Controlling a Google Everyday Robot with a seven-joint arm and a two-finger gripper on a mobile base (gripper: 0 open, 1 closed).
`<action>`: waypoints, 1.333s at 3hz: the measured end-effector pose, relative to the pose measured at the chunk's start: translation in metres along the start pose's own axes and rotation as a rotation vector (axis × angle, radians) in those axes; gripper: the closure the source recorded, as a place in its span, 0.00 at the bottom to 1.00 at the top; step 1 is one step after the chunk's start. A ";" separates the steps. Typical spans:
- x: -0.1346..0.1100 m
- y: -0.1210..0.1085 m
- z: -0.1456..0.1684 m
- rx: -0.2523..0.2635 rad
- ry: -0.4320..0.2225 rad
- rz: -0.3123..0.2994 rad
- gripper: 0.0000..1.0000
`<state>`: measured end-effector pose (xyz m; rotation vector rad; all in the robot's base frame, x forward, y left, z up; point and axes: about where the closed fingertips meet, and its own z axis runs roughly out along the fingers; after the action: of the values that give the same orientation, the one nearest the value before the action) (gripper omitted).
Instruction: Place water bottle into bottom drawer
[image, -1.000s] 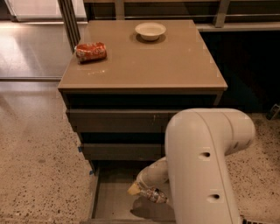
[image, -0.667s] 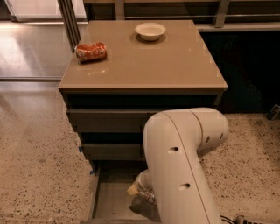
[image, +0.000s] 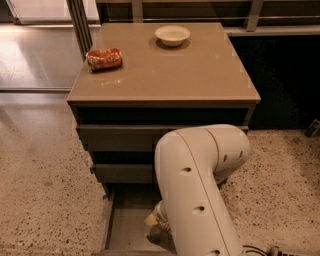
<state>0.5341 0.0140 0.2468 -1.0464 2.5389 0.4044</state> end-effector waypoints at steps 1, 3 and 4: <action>0.029 -0.003 0.039 0.019 0.033 0.056 1.00; 0.042 -0.011 0.047 -0.008 0.022 0.108 1.00; 0.057 -0.020 0.061 -0.063 -0.003 0.184 1.00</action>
Offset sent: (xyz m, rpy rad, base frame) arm -0.0012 -0.0023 -0.0329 -0.0157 0.0150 -0.0445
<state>0.5240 -0.0104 0.1651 -0.8349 2.6453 0.5385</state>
